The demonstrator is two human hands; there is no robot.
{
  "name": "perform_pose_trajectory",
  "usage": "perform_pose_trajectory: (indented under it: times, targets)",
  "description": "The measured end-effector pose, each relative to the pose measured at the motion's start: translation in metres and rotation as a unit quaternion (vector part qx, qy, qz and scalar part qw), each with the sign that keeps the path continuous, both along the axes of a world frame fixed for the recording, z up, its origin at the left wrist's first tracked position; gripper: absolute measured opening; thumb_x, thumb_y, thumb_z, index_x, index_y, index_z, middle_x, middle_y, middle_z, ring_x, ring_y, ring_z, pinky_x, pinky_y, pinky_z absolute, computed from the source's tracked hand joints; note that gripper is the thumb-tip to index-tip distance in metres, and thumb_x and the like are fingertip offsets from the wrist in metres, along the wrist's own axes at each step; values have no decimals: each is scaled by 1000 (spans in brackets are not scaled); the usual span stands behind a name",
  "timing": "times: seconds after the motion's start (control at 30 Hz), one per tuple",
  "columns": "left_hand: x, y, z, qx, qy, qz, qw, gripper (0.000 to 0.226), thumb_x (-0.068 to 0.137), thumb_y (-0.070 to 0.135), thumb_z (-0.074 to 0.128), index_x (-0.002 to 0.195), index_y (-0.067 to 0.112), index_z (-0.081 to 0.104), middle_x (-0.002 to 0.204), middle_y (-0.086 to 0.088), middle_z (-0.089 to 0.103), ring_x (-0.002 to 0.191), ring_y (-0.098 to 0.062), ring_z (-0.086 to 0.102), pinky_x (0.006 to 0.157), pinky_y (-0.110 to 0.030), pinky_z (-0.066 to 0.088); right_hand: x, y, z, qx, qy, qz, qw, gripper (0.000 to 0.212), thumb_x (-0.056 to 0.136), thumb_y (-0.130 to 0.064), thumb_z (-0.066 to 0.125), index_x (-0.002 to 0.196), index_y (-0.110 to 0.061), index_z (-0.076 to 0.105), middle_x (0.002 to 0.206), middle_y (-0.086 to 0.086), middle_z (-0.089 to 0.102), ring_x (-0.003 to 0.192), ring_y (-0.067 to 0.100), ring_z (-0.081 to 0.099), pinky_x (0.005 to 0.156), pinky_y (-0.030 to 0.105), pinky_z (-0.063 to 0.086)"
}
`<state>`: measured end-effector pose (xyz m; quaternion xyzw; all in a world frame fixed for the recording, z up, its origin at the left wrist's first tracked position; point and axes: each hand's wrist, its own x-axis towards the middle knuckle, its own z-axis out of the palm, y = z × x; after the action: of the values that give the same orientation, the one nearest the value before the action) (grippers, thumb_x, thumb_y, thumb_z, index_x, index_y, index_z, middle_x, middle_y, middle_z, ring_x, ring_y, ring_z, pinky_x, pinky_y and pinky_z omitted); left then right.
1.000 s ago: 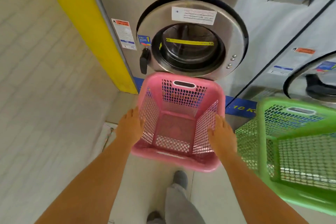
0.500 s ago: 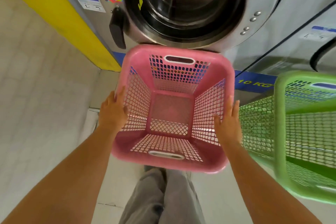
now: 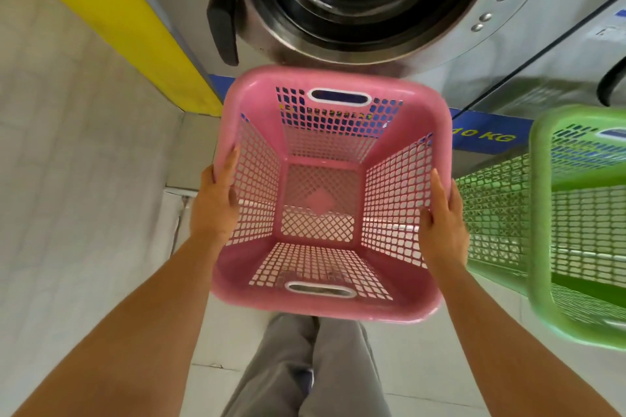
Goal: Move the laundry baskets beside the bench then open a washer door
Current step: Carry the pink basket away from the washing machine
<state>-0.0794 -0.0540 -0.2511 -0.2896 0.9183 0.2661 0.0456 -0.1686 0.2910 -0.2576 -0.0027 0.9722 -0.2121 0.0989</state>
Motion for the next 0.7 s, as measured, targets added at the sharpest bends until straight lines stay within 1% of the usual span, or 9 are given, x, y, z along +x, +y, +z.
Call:
perform_pose_trajectory:
  times: [0.07, 0.17, 0.23, 0.3, 0.4, 0.53, 0.63, 0.7]
  targets:
    - [18, 1, 7, -9, -3, 7, 1000, 75, 94, 5, 46, 152, 42, 15, 137, -15, 39, 88, -37, 62, 73, -42, 52, 10, -1, 4, 0, 0, 11, 1000, 73, 92, -12, 50, 149, -46, 20, 159, 2, 22, 100, 41, 63, 66, 43, 51]
    - [49, 4, 17, -18, -21, 43, 999, 74, 94, 8, 46, 151, 44, 15, 137, -14, 40, 95, -37, 61, 81, -46, 52, 22, -4, 10, -5, -12, 32, 999, 72, 92, -12, 49, 149, -45, 22, 159, 1, 22, 96, 42, 63, 64, 39, 47]
    - [76, 11, 26, -20, -30, 81, 996, 71, 95, 9, 44, 150, 45, 16, 138, -13, 41, 99, -38, 61, 84, -48, 51, 33, -6, 14, -18, -11, 59, 998, 69, 91, -10, 49, 150, -40, 27, 159, 2, 24, 95, 42, 63, 63, 37, 43]
    - [107, 23, 33, -20, -34, 114, 993, 71, 95, 8, 43, 150, 44, 18, 139, -14, 41, 99, -38, 61, 84, -48, 52, 44, -4, 18, -23, -13, 85, 996, 68, 91, -11, 49, 149, -39, 28, 158, 3, 24, 96, 43, 62, 64, 39, 45]
    - [156, 49, 42, -11, -30, 166, 986, 69, 94, 8, 42, 149, 44, 20, 138, -13, 41, 98, -38, 61, 83, -50, 55, 64, 3, 24, -21, -5, 131, 991, 68, 92, -12, 49, 149, -39, 27, 158, 3, 25, 98, 42, 61, 62, 36, 40]
    - [213, 82, 45, 2, -31, 231, 972, 68, 93, 10, 42, 148, 46, 22, 140, -11, 40, 100, -40, 60, 81, -51, 54, 88, 12, 36, -19, 0, 190, 982, 67, 93, -11, 50, 150, -38, 27, 158, 5, 25, 103, 41, 60, 64, 45, 50]
    - [252, 100, 39, 6, -25, 274, 961, 69, 92, 9, 42, 147, 46, 24, 138, -12, 41, 93, -40, 61, 76, -49, 54, 105, 14, 39, -13, -2, 223, 975, 68, 92, -11, 50, 149, -40, 26, 158, 3, 25, 92, 43, 62, 60, 40, 47]
    - [278, 107, 34, 9, -21, 294, 956, 69, 91, 8, 42, 147, 46, 24, 136, -12, 42, 93, -38, 60, 75, -47, 54, 120, 13, 36, -11, -4, 246, 969, 68, 93, -12, 49, 149, -41, 25, 157, 2, 26, 83, 42, 63, 57, 38, 46]
